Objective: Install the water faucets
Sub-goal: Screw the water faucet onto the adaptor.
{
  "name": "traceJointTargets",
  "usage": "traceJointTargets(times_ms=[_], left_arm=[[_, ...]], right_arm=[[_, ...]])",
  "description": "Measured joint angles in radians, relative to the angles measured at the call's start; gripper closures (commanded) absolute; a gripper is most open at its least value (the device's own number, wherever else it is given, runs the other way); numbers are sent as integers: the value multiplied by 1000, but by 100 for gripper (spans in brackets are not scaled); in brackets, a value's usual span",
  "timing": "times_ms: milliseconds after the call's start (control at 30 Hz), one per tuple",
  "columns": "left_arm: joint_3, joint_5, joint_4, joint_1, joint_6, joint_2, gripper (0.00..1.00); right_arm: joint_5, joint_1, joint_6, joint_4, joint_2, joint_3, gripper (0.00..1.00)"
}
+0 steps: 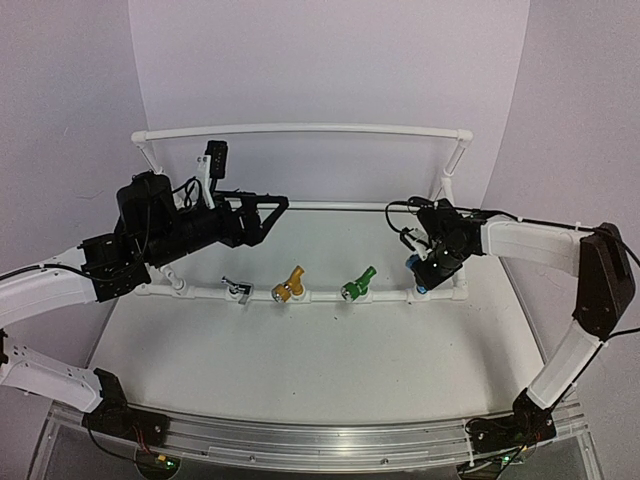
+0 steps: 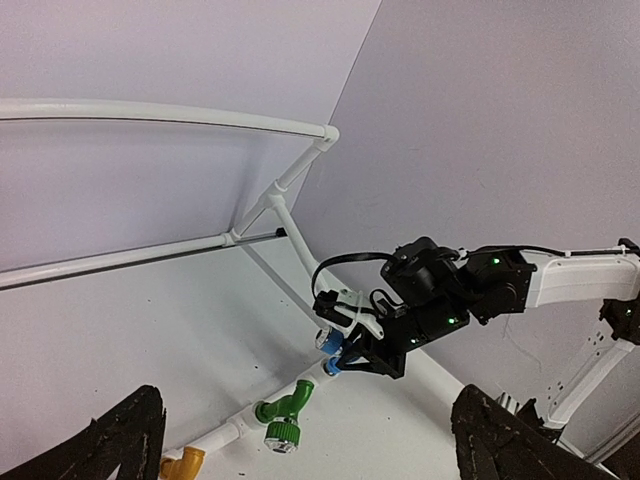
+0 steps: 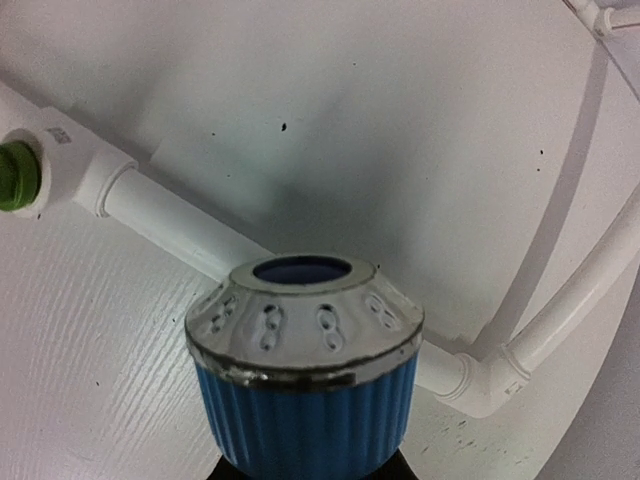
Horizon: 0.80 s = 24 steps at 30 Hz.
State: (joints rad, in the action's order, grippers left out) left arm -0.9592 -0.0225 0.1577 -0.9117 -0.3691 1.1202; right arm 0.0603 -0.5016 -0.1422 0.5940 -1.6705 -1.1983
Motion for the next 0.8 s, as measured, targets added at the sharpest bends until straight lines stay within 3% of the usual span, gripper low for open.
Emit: traceJointTargets(times_ms=[167,367,800], left_arm=[[0,-1,0,2,-4,0,0],[0,-7,0,3,-6,0,0],[0,-7,-1,3,-6,0,0]], right_arm=[[-5,6,197,-1,-1,-2,100],[-14,14,293,11,9,-2,100],[-54,18,191,106,-6,-36,100]])
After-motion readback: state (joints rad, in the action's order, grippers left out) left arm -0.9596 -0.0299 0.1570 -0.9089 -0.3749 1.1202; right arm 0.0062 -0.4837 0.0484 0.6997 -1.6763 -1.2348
